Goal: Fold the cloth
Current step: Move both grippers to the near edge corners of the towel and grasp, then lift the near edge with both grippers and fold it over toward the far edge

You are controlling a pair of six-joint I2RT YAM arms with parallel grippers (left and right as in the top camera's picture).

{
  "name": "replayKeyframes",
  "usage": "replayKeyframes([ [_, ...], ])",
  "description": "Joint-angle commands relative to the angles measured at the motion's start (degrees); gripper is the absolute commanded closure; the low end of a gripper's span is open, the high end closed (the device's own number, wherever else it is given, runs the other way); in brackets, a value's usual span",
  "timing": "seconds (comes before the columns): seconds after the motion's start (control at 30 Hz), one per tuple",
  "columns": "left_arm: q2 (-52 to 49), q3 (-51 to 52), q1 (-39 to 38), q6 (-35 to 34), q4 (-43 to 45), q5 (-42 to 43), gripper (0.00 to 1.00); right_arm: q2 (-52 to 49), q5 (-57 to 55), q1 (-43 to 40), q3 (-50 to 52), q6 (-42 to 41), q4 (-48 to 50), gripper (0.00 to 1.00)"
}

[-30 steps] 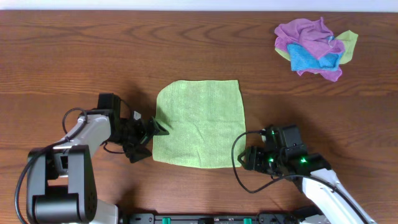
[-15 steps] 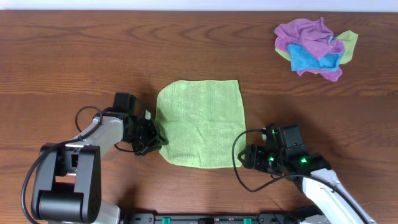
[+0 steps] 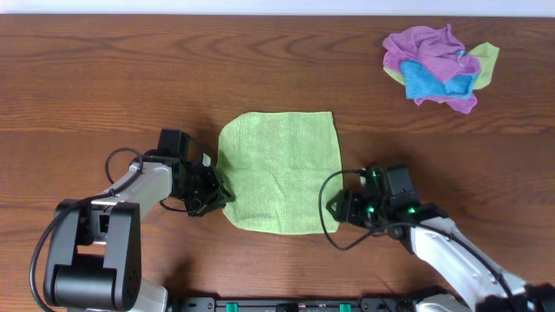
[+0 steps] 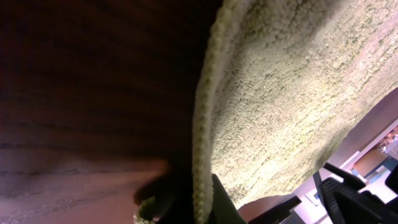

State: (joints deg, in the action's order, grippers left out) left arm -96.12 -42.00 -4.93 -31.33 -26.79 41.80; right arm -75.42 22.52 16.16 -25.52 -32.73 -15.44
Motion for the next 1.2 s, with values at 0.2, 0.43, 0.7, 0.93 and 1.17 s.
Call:
replayKeyframes([
  [0.2, -0.50, 0.31, 0.04, 0.68, -0.17, 3.30, 0.94, -7.96, 2.64, -0.35, 1.01, -3.48, 5.70, 0.97],
  [0.43, -0.50, 0.24, 0.04, 2.51, -0.70, 6.64, 0.94, -6.19, 5.20, -0.39, 0.98, -3.48, 6.01, 0.99],
  [0.7, 2.45, -0.33, 0.15, 8.39, -10.25, 7.80, 0.94, 8.13, 6.45, -0.39, 0.96, -4.20, -0.79, 0.99],
  [0.93, 10.86, -1.51, 0.17, 4.39, -10.45, 7.56, 0.94, 17.46, 5.40, -0.35, 0.85, -6.45, -1.40, 0.99],
  [1.17, 13.90, -3.28, 0.20, -4.59, -2.38, 3.41, 0.94, 16.57, -1.88, -0.35, 0.87, -6.43, 3.15, 0.99],
])
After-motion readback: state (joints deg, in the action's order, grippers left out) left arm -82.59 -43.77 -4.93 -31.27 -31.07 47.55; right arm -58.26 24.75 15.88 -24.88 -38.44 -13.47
